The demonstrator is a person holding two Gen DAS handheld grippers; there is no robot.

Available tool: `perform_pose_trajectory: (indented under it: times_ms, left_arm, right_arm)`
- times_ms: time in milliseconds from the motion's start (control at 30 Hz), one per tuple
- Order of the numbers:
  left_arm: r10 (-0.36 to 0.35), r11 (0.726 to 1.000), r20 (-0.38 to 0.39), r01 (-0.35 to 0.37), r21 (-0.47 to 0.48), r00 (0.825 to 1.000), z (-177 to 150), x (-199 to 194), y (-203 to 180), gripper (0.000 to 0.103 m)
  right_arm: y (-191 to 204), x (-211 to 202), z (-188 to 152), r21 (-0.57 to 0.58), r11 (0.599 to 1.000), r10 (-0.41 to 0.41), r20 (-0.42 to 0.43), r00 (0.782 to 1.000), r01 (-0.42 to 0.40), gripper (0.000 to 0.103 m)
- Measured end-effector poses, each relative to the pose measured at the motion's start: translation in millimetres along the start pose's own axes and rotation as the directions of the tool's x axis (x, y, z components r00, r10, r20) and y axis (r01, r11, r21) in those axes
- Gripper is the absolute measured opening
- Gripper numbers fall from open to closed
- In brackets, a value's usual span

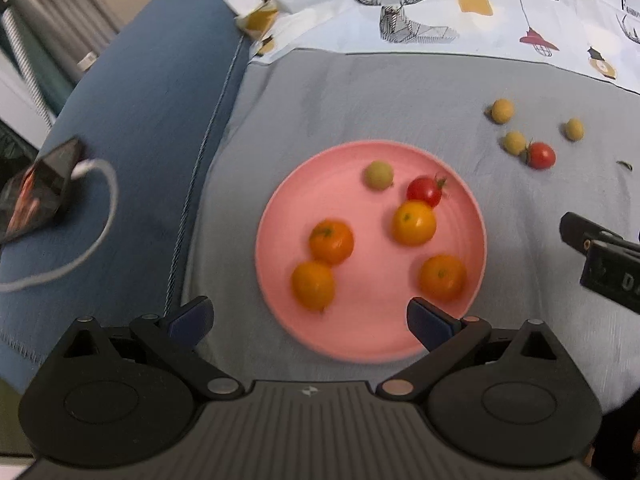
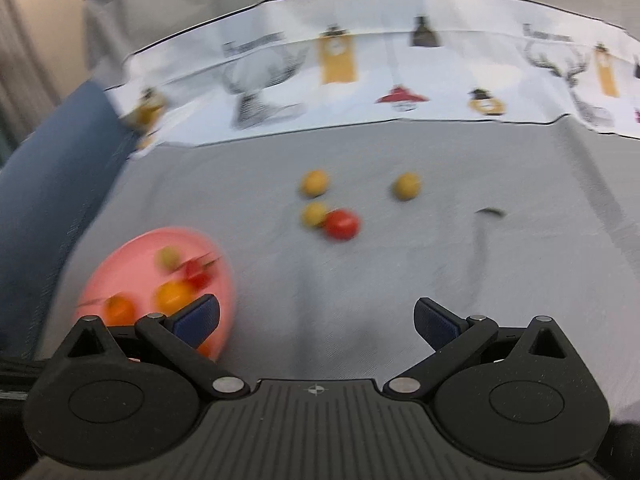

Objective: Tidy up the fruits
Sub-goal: 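Grasp a yellow-green fruit with the left gripper while the right gripper grasps a red cherry tomato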

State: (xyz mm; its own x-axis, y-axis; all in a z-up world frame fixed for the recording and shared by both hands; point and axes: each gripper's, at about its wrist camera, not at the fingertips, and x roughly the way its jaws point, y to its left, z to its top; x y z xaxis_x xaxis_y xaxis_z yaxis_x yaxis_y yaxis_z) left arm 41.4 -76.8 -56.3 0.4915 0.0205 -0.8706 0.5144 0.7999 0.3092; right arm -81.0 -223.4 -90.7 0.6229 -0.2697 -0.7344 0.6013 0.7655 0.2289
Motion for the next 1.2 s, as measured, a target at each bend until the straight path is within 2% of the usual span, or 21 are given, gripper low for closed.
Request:
perform_pose_trajectory:
  times_ms: [167,300,400,467,500,533,633,700,767,833,967,1033,1067,1167,1200]
  left_arm:
    - [0.009,1.000,0.015,-0.009,-0.001,1.000,32,16,-11,0.103]
    - [0.013,1.000,0.022,-0.012,-0.017,1.000,55,27,-16,0.103]
    - [0.013,1.000,0.035,-0.013,-0.015,0.999,72,34,-24,0.103]
    - [0.002,1.000,0.049,-0.002,-0.003,0.999,82,39,-33,0.103]
    - [-0.009,1.000,0.056,0.008,0.003,0.998,86,40,-37,0.103]
    - [-0.026,1.000,0.061,0.026,0.010,0.998,91,42,-43,0.103]
    - [-0.124,0.992,0.072,0.122,0.026,0.990,105,50,-66,0.103]
    - [-0.182,0.983,0.067,0.180,0.040,0.981,115,58,-84,0.103]
    - [-0.228,0.972,0.043,0.225,0.071,0.973,122,70,-107,0.103]
    - [-0.270,0.958,0.010,0.267,0.104,0.963,129,83,-130,0.103]
    - [-0.261,0.959,-0.031,0.262,0.109,0.965,138,111,-159,0.103]
    - [-0.261,0.961,-0.027,0.262,0.090,0.965,140,120,-164,0.090]
    - [-0.282,0.955,-0.032,0.284,0.080,0.959,141,124,-165,0.081]
    - [-0.329,0.941,-0.009,0.329,0.080,0.944,144,115,-164,0.029]
    - [-0.322,0.943,-0.012,0.322,0.087,0.947,144,113,-164,0.029]
  right_arm:
    - [-24,50,12,-0.051,0.997,-0.050,0.068,0.996,0.054,0.102]
    - [-30,95,25,-0.133,0.987,-0.081,0.081,0.993,0.091,0.100]
    - [-28,118,30,-0.176,0.981,-0.067,0.077,0.995,0.079,0.085]
    - [-27,125,29,-0.199,0.978,-0.055,0.072,0.996,0.068,0.051]
    - [-25,124,27,-0.209,0.974,-0.065,0.094,0.993,0.083,0.040]
    - [-23,122,26,-0.221,0.971,-0.076,0.103,0.992,0.097,0.034]
    - [-35,112,19,-0.176,0.974,-0.122,0.112,0.986,0.140,0.034]
    - [-53,104,14,-0.117,0.971,-0.196,0.125,0.973,0.210,0.034]
    - [-75,97,9,-0.058,0.963,-0.255,0.131,0.958,0.264,0.034]
    - [-95,96,7,-0.007,0.959,-0.279,0.129,0.952,0.282,0.035]
    - [-113,98,6,0.049,0.956,-0.292,0.157,0.943,0.288,0.035]
    - [-112,101,4,0.041,0.955,-0.296,0.176,0.939,0.293,0.035]
    - [-110,102,4,0.035,0.954,-0.298,0.182,0.937,0.297,0.036]
    - [-112,101,4,0.043,0.957,-0.291,0.186,0.938,0.288,0.036]
    - [-112,101,4,0.047,0.957,-0.290,0.188,0.938,0.287,0.036]
